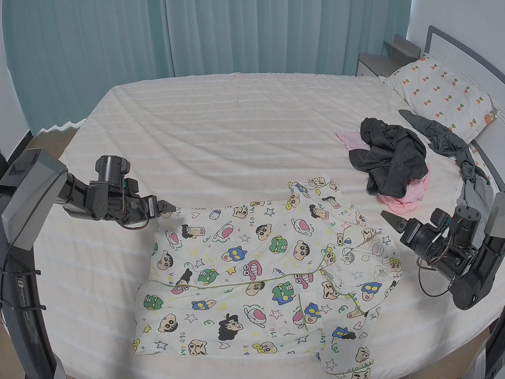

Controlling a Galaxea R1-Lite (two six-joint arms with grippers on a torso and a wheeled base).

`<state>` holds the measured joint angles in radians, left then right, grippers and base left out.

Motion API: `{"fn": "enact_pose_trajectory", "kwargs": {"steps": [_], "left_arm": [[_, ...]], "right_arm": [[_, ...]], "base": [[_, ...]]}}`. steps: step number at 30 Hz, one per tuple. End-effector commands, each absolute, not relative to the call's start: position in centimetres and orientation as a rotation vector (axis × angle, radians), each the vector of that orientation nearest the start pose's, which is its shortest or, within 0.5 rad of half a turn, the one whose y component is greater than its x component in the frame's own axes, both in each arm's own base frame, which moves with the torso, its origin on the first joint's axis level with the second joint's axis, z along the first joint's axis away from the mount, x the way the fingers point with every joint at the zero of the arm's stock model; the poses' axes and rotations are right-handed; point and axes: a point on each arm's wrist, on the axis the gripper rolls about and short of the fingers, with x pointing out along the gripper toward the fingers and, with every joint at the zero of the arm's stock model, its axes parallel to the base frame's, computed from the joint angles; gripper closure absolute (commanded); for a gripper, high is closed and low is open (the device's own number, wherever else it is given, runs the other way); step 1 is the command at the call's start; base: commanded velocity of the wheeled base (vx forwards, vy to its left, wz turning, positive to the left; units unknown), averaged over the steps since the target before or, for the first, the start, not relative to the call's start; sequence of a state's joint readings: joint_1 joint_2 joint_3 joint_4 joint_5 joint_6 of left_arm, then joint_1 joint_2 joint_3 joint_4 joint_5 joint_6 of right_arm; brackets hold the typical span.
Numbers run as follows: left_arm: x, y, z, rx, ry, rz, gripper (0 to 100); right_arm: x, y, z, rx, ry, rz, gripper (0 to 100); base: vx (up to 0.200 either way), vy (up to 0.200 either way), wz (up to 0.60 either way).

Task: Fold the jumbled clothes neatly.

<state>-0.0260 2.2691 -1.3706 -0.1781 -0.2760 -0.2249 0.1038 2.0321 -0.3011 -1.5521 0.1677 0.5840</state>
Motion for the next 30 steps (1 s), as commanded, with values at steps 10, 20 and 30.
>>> {"fn": "enact_pose_trajectory", "kwargs": {"steps": [10, 20, 30], "left_arm": [[46.1, -2.2, 4.3, -0.324, 0.748, -0.225, 0], [47.7, -2.7, 3.1, -0.365, 0.736, -0.207, 100], [47.9, -1.7, 3.3, -0.379, 0.723, -0.162, 100]], "right_arm": [[26.9, 3.2, 7.3, 0.603, 0.247, 0.244, 0], [26.7, 3.8, 7.3, 0.607, 0.255, 0.264, 0], [26.6, 3.8, 7.3, 0.607, 0.260, 0.265, 0]], "base": [[0.000, 0.000, 0.00], [0.000, 0.000, 0.00], [0.000, 0.000, 0.00]]}}
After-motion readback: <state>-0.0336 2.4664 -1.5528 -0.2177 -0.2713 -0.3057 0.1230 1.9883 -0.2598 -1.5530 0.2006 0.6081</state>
